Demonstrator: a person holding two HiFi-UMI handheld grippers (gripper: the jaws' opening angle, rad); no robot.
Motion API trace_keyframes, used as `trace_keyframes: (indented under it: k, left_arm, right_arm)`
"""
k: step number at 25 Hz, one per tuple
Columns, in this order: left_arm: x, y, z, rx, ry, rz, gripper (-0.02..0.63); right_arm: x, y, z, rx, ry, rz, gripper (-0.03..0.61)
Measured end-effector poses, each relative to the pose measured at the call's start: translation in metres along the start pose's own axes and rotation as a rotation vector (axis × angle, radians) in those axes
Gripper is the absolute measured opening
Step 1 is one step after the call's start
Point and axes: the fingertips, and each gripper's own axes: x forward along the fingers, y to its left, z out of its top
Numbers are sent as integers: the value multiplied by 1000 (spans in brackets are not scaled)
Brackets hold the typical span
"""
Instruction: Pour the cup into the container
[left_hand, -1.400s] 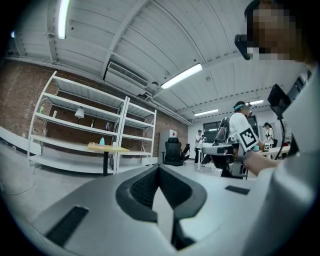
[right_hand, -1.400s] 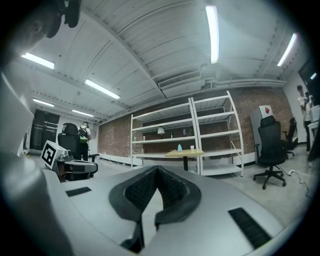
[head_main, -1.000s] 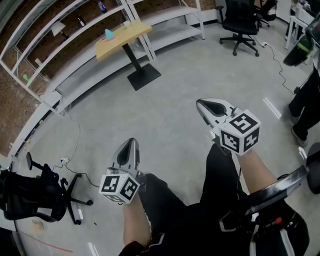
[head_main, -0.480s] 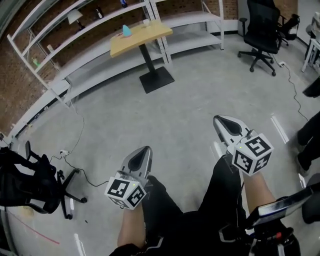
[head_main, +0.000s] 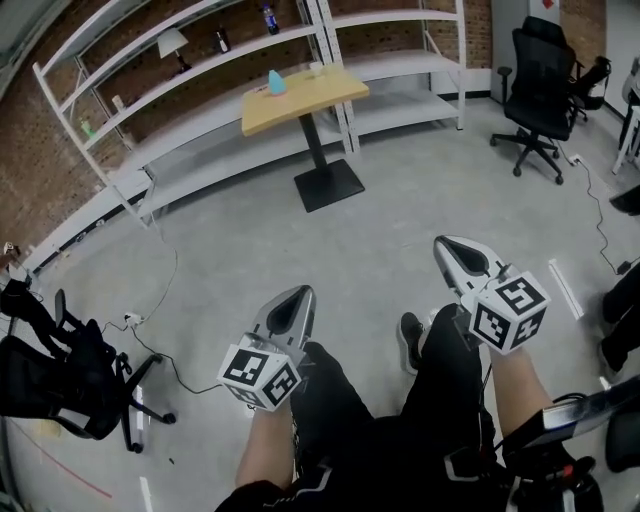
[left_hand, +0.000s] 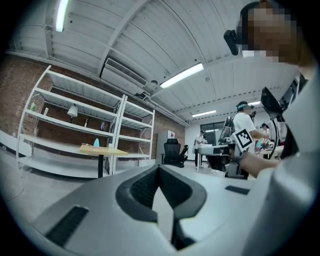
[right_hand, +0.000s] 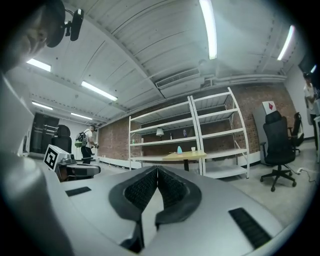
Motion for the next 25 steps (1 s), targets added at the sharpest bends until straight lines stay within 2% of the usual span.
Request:
trace_keyframes:
  k: [5,11,16,25]
  left_arm:
    - [51,27,-5,-19,18,-21,2]
    - [88,62,4,-7,36,-21,2]
    - [108,86,11,16,27,1,2]
    - [155,174,3,-20,17,42,2]
  right_arm:
    - [38,-29,-21,61,23,-13,2]
    - [82,-62,-5,61,-12,-37,3]
    - [119,-82,-3,65,-13,-17,3]
    - [228,-97,-5,35,19,26,3]
